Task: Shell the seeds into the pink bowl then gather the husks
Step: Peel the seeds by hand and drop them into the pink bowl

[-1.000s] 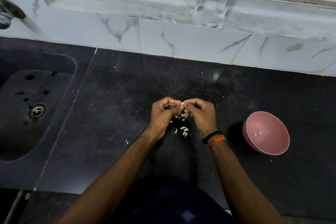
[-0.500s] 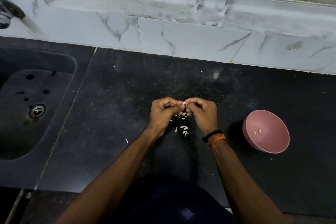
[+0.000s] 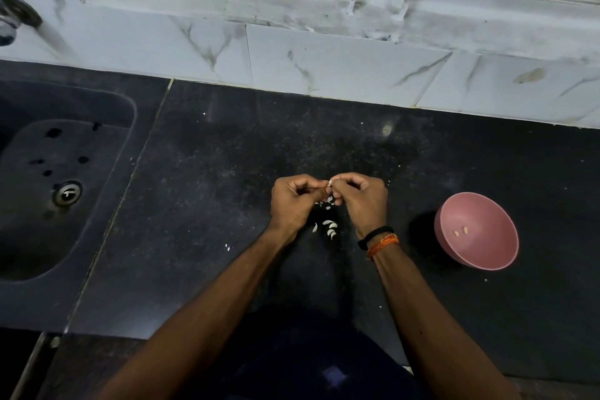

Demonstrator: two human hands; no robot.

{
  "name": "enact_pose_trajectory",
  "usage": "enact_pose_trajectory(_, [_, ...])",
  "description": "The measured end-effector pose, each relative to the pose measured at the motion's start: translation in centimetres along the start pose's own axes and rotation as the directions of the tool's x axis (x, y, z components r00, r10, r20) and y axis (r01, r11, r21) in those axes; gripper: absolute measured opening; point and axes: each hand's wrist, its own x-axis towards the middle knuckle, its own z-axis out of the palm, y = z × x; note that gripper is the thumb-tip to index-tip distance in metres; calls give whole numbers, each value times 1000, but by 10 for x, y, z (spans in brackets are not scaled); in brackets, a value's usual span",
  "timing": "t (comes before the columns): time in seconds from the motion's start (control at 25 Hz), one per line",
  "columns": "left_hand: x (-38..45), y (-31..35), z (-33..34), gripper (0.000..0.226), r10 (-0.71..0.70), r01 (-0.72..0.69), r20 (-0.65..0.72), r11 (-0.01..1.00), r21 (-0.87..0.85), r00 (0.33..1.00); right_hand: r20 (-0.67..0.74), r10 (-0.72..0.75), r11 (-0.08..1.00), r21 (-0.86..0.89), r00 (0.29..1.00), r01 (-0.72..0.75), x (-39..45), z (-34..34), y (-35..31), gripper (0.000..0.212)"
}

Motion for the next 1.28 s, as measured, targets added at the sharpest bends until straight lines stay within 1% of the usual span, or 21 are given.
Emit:
enact_pose_trajectory(0.16, [-2, -1, 2, 10, 10, -10, -10, 998, 55, 1000, -39, 17, 1000, -23, 999, -18, -2, 3, 2, 16])
enact_pose_trajectory(0.44, [-5, -4, 2, 10, -7, 7, -18, 1000, 14, 1000, -44, 31, 999, -7, 999, -32, -3, 5, 2, 18])
enact_pose_trajectory(0.6, [-4, -1, 3, 13, -40, 39, -25, 998, -58, 999, -31, 60, 997, 40, 998, -58, -4, 6, 3, 15])
enact_pose_trajectory(0.68, [-4, 2, 5, 15, -86, 83, -19, 988, -132, 996, -11, 74, 994, 77, 997, -73, -3, 5, 4, 12])
enact_pose_trajectory(0.8, [-5, 4, 6, 16, -149, 153, 33, 958, -245, 988, 17, 103, 989, 110, 995, -104, -1, 3, 7, 12])
enact_pose_trajectory(0.88, [-5, 2, 6, 22, -148, 158, 60, 954, -256, 987, 33, 129, 985, 112, 991, -132, -1, 2, 8, 13])
enact_pose_trajectory(1.0, [-5, 0, 7, 25, -111, 123, 70, 969, -215, 991, 48, 177, 980, 88, 983, -180, -1, 1, 7, 12])
enact_pose_trajectory(1.16, [-5, -2, 8, 17, -76, 80, 30, 986, -144, 997, 79, 213, 977, -43, 974, -210, 3, 2, 7, 15])
enact_pose_trajectory(1.28, [-1, -4, 6, 14, -121, 124, 25, 972, -198, 992, 91, 272, 961, -72, 958, -266, 5, 2, 10, 16])
